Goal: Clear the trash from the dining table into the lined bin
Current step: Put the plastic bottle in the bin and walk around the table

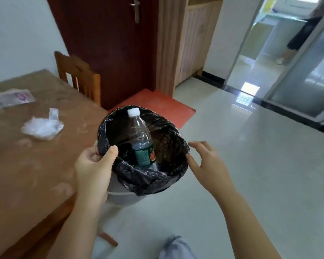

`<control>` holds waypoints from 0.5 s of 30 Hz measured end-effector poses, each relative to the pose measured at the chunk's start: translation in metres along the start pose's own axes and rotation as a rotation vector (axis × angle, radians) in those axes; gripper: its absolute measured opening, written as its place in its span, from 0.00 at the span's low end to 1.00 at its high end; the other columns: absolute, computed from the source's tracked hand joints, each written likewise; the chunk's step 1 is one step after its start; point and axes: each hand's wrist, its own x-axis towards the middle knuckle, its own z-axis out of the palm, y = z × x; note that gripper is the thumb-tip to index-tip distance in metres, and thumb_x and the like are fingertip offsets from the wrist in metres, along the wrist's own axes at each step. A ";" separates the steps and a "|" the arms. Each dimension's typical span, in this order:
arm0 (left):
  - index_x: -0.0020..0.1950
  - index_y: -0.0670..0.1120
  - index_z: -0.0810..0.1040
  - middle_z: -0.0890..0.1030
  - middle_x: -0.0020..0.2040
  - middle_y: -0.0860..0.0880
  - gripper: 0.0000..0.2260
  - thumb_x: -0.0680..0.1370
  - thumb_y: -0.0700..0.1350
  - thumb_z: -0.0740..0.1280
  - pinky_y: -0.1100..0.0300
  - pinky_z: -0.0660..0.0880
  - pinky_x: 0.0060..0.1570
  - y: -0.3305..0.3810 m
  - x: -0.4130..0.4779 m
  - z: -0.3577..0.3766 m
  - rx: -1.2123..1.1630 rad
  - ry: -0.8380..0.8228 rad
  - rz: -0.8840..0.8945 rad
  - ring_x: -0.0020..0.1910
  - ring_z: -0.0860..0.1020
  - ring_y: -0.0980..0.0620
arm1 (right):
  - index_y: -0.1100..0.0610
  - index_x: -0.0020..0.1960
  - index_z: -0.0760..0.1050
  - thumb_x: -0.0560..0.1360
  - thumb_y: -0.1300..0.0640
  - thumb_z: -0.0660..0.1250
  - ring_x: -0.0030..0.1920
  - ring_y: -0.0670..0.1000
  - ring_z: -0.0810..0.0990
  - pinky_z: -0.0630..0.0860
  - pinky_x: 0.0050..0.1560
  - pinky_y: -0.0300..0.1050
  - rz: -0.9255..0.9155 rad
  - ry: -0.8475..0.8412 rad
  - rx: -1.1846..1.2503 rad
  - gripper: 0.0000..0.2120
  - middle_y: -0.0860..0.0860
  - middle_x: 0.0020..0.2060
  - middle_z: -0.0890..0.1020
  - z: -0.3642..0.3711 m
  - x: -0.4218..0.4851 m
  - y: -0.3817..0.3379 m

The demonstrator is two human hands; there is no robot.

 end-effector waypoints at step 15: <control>0.36 0.45 0.71 0.73 0.36 0.44 0.09 0.70 0.43 0.71 0.50 0.71 0.42 0.031 0.123 -0.055 -0.084 0.625 -0.047 0.39 0.73 0.45 | 0.54 0.61 0.71 0.74 0.56 0.62 0.59 0.54 0.71 0.68 0.59 0.47 -0.466 -0.326 0.077 0.16 0.51 0.58 0.76 0.103 0.200 -0.095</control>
